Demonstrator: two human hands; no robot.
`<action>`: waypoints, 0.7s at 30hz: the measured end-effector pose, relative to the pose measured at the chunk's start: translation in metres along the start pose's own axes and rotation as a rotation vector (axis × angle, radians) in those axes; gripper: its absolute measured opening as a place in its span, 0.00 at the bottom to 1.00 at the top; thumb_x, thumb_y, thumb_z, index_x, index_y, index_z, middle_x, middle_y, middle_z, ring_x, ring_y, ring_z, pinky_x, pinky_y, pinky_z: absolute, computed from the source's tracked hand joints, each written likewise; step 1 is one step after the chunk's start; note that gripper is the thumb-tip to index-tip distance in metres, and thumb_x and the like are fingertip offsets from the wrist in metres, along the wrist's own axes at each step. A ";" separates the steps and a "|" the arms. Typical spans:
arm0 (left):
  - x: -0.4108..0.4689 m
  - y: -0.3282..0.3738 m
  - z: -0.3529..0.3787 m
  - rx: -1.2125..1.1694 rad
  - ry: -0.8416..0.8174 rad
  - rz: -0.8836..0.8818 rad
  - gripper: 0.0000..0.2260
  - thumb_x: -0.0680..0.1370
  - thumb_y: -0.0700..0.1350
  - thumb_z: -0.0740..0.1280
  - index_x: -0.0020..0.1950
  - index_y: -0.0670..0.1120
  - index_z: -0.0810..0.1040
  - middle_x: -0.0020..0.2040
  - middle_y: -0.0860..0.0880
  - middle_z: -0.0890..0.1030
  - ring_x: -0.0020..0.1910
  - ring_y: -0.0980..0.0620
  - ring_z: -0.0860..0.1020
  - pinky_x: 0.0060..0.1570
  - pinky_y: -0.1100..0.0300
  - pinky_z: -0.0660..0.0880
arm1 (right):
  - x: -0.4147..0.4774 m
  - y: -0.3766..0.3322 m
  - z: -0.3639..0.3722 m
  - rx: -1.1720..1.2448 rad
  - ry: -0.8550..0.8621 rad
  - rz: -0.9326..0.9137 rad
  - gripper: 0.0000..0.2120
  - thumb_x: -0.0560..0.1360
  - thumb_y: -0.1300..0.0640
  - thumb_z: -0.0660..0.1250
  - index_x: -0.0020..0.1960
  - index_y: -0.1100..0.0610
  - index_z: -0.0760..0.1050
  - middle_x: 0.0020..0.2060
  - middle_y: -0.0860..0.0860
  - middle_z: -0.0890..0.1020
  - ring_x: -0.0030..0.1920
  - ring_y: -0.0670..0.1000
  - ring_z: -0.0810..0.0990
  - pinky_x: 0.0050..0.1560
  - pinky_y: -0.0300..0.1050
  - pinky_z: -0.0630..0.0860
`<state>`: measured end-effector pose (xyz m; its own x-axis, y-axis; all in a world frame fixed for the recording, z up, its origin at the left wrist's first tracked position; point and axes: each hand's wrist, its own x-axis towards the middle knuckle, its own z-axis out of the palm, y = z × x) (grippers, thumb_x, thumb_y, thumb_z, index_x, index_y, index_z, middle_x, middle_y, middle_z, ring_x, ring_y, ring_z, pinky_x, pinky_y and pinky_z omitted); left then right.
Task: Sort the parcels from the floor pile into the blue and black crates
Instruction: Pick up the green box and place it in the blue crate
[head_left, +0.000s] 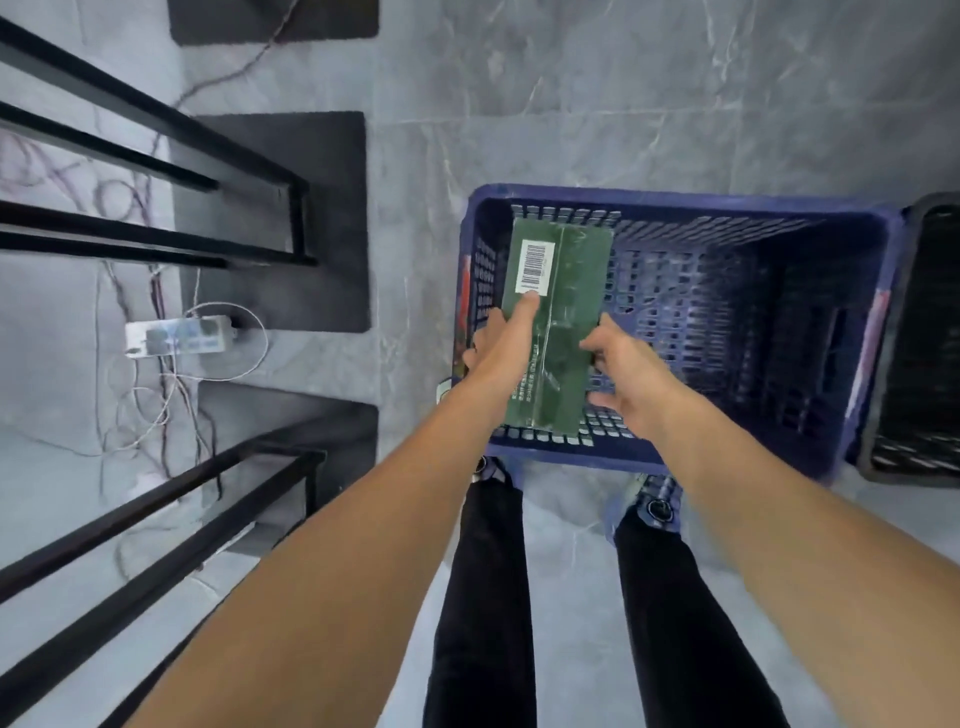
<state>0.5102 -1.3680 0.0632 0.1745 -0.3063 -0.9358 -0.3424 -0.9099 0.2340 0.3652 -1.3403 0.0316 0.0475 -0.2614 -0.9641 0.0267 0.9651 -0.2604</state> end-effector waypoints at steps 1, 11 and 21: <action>0.013 -0.002 0.003 0.004 -0.005 -0.004 0.43 0.73 0.75 0.52 0.84 0.56 0.53 0.83 0.49 0.57 0.80 0.42 0.56 0.75 0.35 0.55 | 0.009 0.000 0.002 0.001 -0.009 0.007 0.33 0.80 0.53 0.62 0.83 0.40 0.58 0.75 0.42 0.67 0.73 0.48 0.66 0.73 0.60 0.68; 0.097 -0.005 0.023 0.025 0.050 -0.025 0.38 0.79 0.66 0.55 0.85 0.51 0.48 0.84 0.46 0.52 0.82 0.40 0.51 0.77 0.36 0.54 | 0.101 0.004 0.012 0.001 -0.028 -0.013 0.36 0.75 0.56 0.63 0.82 0.41 0.62 0.69 0.45 0.78 0.61 0.46 0.79 0.69 0.59 0.74; 0.124 -0.004 0.042 0.054 0.118 -0.013 0.32 0.84 0.64 0.50 0.85 0.51 0.50 0.85 0.51 0.46 0.82 0.42 0.44 0.77 0.39 0.48 | 0.146 0.018 0.017 0.037 -0.035 -0.007 0.38 0.74 0.61 0.63 0.81 0.41 0.63 0.72 0.45 0.77 0.69 0.51 0.75 0.71 0.61 0.71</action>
<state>0.4947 -1.3906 -0.0649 0.2854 -0.3284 -0.9004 -0.3877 -0.8987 0.2049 0.3897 -1.3614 -0.1134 0.0823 -0.2692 -0.9596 0.0644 0.9622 -0.2645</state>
